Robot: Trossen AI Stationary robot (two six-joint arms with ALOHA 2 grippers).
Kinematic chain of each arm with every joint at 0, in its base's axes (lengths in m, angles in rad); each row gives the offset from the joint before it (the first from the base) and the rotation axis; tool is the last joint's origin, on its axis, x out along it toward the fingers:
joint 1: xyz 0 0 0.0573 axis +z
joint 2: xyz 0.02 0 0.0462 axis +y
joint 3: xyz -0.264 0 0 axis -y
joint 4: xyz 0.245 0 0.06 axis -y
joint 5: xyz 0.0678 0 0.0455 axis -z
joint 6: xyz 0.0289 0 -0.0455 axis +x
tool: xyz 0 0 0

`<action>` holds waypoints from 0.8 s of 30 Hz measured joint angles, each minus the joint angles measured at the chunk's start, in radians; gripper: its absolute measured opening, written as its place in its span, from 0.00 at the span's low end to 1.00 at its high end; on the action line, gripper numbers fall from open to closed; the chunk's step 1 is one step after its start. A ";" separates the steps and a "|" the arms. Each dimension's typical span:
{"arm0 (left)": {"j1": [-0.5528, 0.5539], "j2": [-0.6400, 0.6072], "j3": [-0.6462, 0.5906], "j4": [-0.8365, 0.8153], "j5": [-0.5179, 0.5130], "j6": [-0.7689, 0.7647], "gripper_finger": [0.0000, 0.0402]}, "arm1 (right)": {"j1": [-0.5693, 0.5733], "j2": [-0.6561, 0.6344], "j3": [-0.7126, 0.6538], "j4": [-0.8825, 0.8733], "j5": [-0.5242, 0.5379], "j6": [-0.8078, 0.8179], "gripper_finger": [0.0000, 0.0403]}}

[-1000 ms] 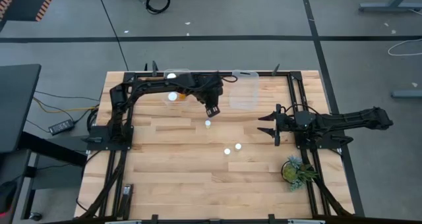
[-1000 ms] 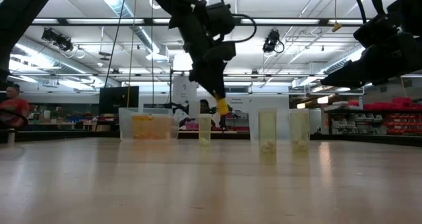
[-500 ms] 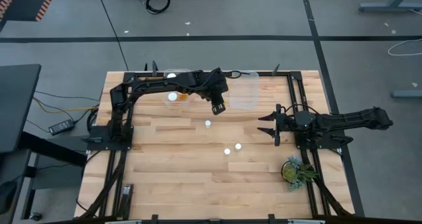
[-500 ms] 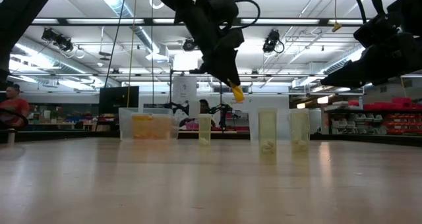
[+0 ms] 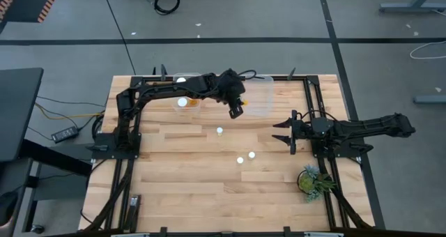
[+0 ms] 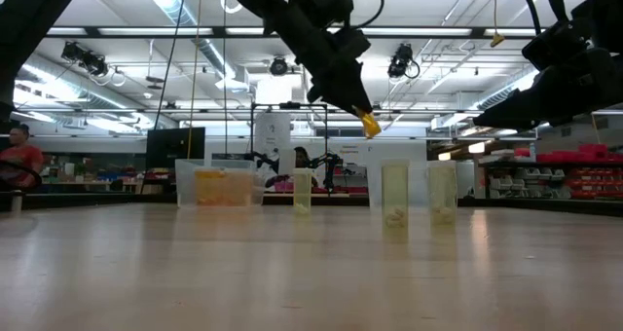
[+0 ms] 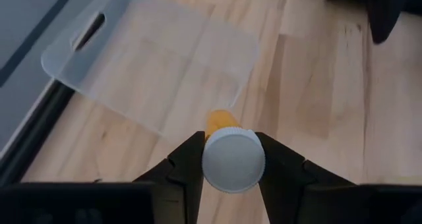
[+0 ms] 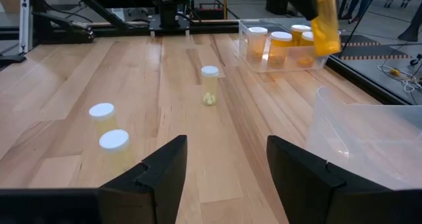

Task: Pick and place medicine bottles into bin by pill shape (circle, oval)
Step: Put the orange tablet bottle into the right transparent bin

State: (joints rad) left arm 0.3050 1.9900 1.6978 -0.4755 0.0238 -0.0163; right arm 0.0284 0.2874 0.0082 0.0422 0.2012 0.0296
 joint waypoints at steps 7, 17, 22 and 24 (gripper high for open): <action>0.000 0.000 0.000 0.068 0.000 0.002 0.31 | 0.000 0.000 0.000 0.000 0.000 0.000 0.54; 0.000 0.000 0.000 0.191 0.000 0.002 0.31 | 0.000 0.000 0.000 0.000 0.000 0.000 0.54; 0.000 0.000 0.000 0.253 0.000 0.002 0.31 | 0.000 0.000 0.000 0.000 0.000 0.000 0.54; 0.001 0.001 0.010 0.253 0.000 0.003 0.31 | 0.000 0.000 0.000 0.000 0.000 0.000 0.54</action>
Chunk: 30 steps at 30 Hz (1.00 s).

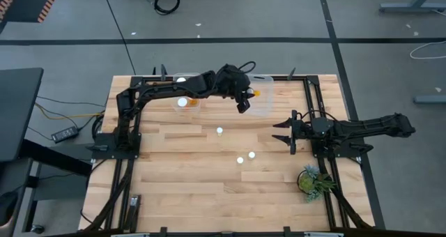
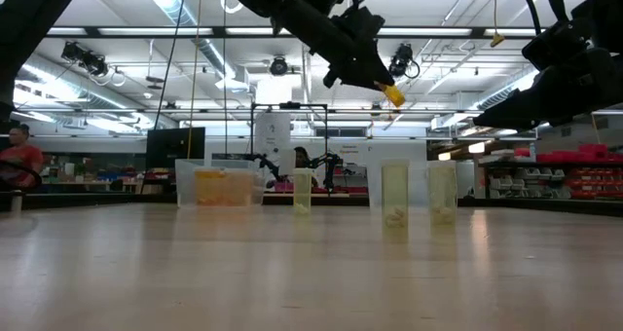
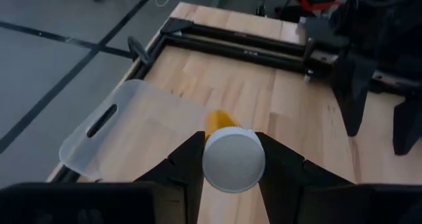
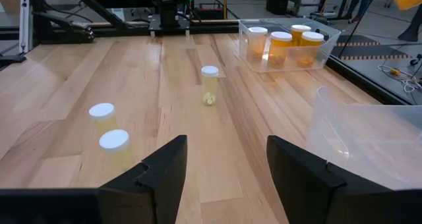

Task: Pick and place medicine bottles into bin by pill shape (circle, oval)
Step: Put the orange tablet bottle into the right transparent bin

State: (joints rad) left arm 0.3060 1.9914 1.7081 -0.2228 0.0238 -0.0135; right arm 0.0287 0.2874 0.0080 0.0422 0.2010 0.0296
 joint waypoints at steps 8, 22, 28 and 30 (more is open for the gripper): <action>0.000 0.000 0.067 0.002 0.000 0.011 0.31 | 0.000 0.000 0.000 0.000 0.000 0.000 0.54; -0.001 0.000 0.113 0.063 0.000 0.010 0.31 | 0.000 0.000 0.000 0.000 0.000 0.000 0.54; -0.001 0.000 0.113 0.122 0.000 0.009 0.31 | 0.000 0.000 0.000 0.000 0.000 0.000 0.54; 0.003 0.000 0.113 0.129 0.001 0.007 0.31 | 0.000 0.000 0.000 0.000 0.000 0.000 0.54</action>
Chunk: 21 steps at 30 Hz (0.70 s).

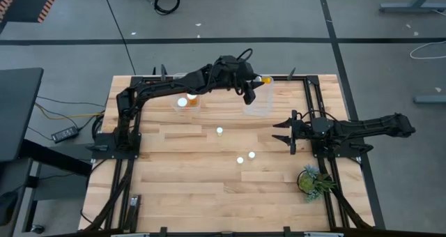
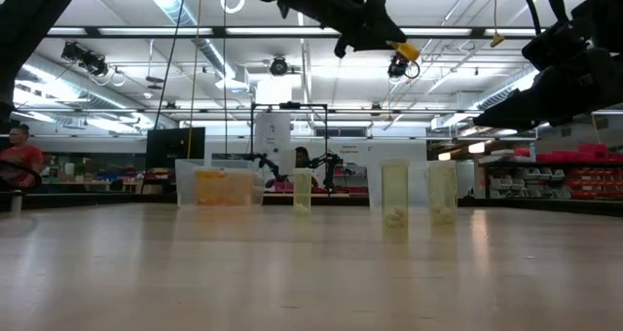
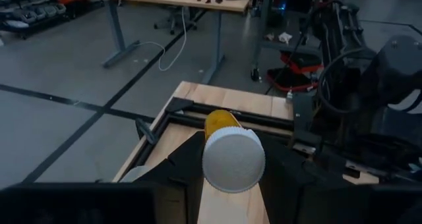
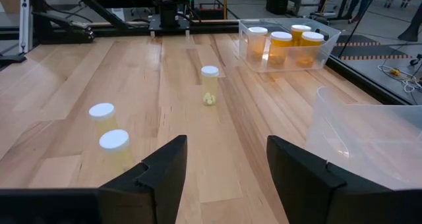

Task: Pick and place medicine bottles into bin by pill shape (circle, oval)
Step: Put the orange tablet bottle into the right transparent bin

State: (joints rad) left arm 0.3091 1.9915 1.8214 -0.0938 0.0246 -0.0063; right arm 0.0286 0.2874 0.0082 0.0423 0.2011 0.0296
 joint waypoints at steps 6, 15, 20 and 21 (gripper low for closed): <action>0.005 0.017 0.001 0.026 -0.001 -0.008 0.30 | 0.000 0.000 0.000 0.000 0.000 0.000 0.54; 0.026 0.153 0.024 0.001 0.005 -0.013 0.30 | 0.000 0.000 0.000 0.000 0.000 0.000 0.54; 0.037 0.278 0.190 -0.105 0.049 -0.033 0.31 | 0.000 0.000 0.000 0.000 0.000 0.000 0.54; 0.037 0.305 0.234 -0.133 0.051 -0.029 0.31 | 0.000 0.000 0.000 0.000 0.000 0.000 0.54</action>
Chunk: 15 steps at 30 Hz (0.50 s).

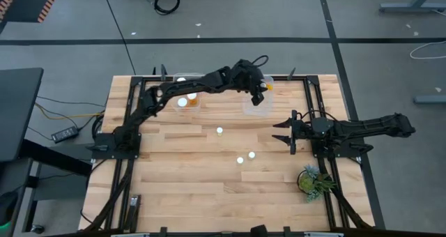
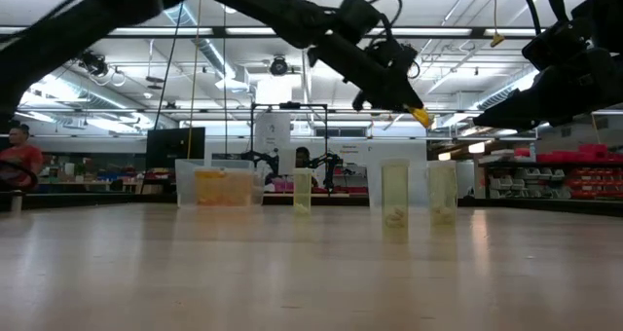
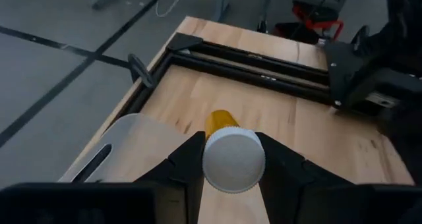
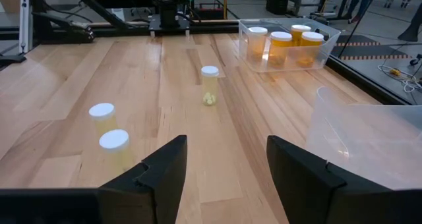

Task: Pick and place medicine bottles into bin by pill shape (circle, oval)
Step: Put the orange tablet bottle into the right transparent bin

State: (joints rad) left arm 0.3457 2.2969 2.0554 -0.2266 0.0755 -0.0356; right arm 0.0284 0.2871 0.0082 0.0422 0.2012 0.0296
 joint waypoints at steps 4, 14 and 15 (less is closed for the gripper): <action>0.002 0.091 0.156 -0.162 0.001 0.035 0.31 | 0.000 0.000 0.000 0.000 0.000 0.000 0.54; 0.029 0.144 0.244 -0.321 -0.003 0.020 0.31 | 0.000 0.000 0.000 0.000 0.000 0.000 0.54; 0.032 0.144 0.243 -0.341 -0.003 0.014 0.31 | 0.000 0.000 0.000 0.000 0.000 0.000 0.54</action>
State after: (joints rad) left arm 0.3774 2.4412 2.2982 -0.5681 0.0727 -0.0213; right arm 0.0284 0.2874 0.0082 0.0422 0.2010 0.0296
